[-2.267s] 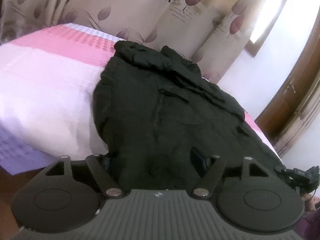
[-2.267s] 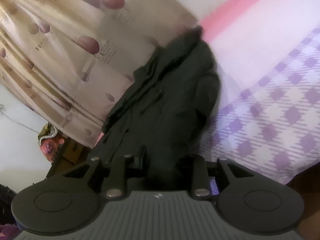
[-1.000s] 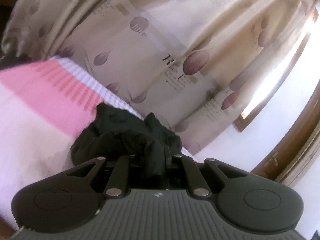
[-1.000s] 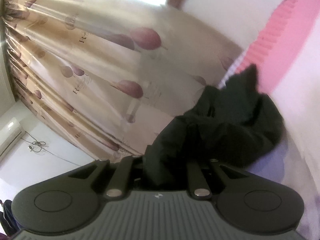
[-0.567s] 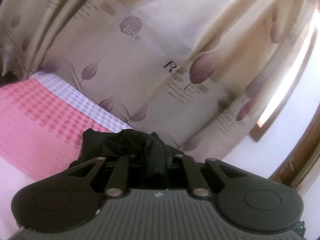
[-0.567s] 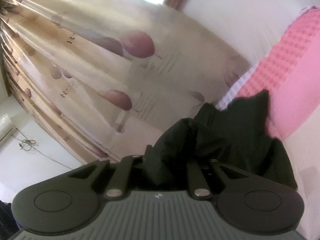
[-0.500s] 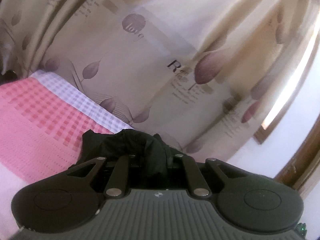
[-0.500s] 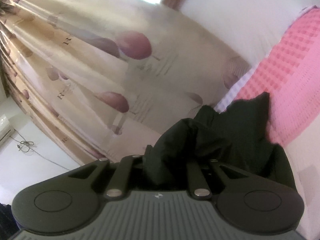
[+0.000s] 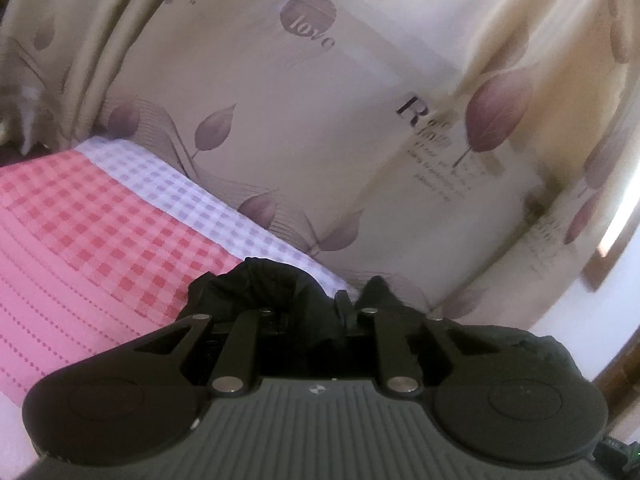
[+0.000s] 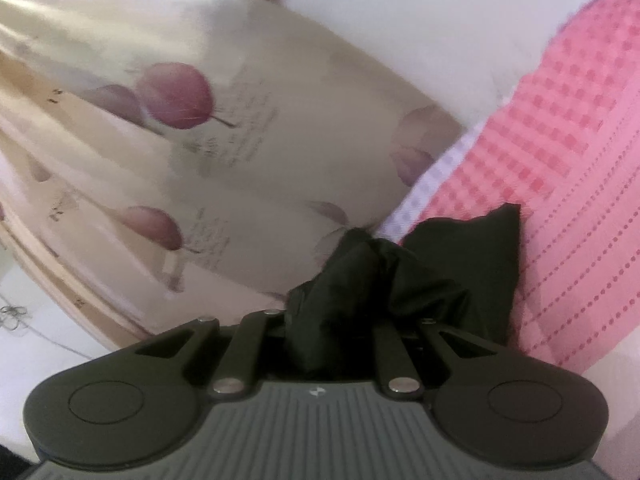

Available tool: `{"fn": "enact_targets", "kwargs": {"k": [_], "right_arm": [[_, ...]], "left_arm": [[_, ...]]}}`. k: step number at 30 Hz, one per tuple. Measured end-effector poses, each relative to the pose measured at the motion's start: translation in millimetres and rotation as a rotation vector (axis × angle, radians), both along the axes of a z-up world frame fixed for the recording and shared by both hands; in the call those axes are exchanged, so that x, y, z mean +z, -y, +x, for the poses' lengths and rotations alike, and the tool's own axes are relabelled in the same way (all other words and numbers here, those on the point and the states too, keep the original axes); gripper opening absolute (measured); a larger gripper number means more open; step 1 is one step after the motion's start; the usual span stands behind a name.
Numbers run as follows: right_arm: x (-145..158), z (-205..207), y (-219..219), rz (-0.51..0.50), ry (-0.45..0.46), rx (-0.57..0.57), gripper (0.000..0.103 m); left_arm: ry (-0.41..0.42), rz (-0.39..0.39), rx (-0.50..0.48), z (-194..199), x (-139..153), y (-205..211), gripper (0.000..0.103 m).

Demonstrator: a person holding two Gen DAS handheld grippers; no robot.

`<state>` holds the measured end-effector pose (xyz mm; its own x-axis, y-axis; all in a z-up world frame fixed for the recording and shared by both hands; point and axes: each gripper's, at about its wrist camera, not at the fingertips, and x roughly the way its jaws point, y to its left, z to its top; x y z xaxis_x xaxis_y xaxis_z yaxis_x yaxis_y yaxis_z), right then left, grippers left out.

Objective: Fold large clothes

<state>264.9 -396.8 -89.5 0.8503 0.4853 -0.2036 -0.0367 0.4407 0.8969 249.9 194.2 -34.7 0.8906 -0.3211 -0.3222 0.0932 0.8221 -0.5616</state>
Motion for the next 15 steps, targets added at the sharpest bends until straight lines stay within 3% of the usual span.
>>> {"fn": "enact_targets", "kwargs": {"k": [3,5,7,8,9,11,12,13,14,15], "right_arm": [[-8,9,-1,0.000,-0.012,-0.006,0.015],[-12,14,-1,0.010,-0.011,-0.010,0.018],[-16,16,0,0.030,-0.004,-0.016,0.020],[-18,16,0,0.041,-0.006,-0.020,0.024],[-20,17,1,0.058,-0.009,-0.025,0.027],[-24,15,4,0.112,0.002,-0.032,0.045],[-25,13,6,0.131,0.012,-0.043,0.051],[-24,9,7,0.146,0.029,-0.062,0.065],[-22,4,9,0.180,0.106,-0.039,0.074],[-19,-3,11,0.175,0.127,-0.066,0.076]], "left_arm": [[-0.011,-0.019,0.012,6,-6,-1,0.030],[-0.014,-0.039,0.015,9,-9,-1,0.040],[-0.008,-0.051,0.019,10,-10,-1,0.075],[0.007,-0.055,0.034,7,-9,-1,0.085],[0.028,-0.046,0.068,4,-7,0,0.103],[0.071,-0.016,0.137,-4,-2,1,0.103],[0.070,-0.008,0.132,-4,0,1,0.103],[0.061,-0.005,0.123,-3,0,0,0.103],[0.052,-0.003,0.120,-4,1,0,0.103],[0.048,0.001,0.121,-6,1,-1,0.102]]}}
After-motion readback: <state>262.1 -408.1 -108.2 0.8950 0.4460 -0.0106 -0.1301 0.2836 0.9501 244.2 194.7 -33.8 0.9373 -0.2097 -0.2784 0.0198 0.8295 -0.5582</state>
